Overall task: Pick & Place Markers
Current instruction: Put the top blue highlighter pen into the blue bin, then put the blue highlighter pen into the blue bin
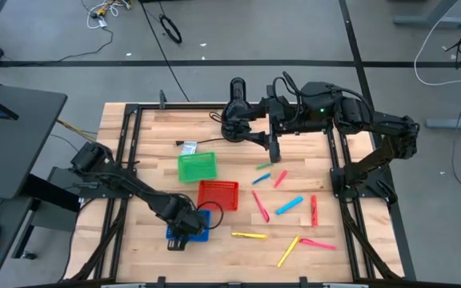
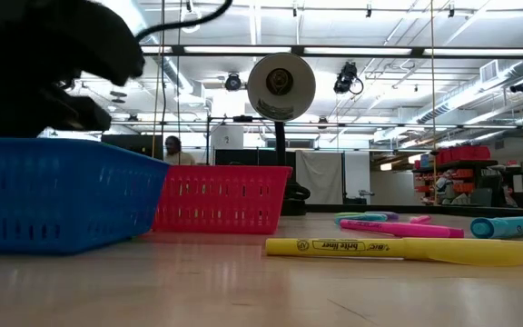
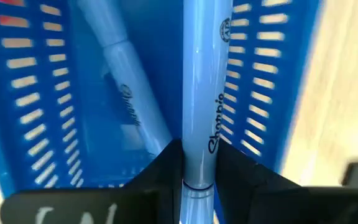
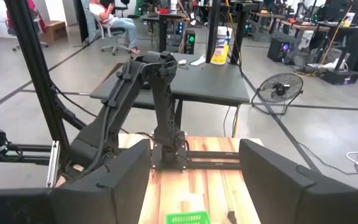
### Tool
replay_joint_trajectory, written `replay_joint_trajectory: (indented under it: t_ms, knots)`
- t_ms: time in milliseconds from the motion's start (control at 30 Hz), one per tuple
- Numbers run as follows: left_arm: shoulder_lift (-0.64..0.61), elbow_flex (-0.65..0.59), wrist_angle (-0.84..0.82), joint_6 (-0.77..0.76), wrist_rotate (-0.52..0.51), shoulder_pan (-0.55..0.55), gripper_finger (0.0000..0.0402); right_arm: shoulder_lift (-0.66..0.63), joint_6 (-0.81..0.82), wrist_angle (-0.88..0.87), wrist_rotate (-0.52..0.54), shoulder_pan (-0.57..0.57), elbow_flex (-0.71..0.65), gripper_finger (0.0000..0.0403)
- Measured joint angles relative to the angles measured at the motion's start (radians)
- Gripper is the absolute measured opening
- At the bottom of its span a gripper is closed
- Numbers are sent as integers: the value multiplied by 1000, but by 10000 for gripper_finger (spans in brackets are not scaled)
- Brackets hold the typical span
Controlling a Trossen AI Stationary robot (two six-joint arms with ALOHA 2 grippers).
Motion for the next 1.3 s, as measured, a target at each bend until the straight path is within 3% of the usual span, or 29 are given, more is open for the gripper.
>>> replay_joint_trajectory:
  t_ms: [400, 633, 800, 1033, 1300]
  knots:
    - [0, -53, 78, -16, 80, 24, 77, 0, -5, -2, 0, 0, 0, 247]
    - [0, -53, 77, -30, 101, 39, 176, 0, -13, -3, 0, -5, 0, 247]
    - [0, -53, 77, -30, 139, 56, 212, 0, -16, -3, 0, -5, 0, 247]
    - [-17, -52, 72, -30, 160, 86, 212, -6, -17, -24, 0, -5, 0, 247]
    - [-125, -50, 59, -18, 83, 122, 196, -39, -24, -35, 0, -6, 0, 247]
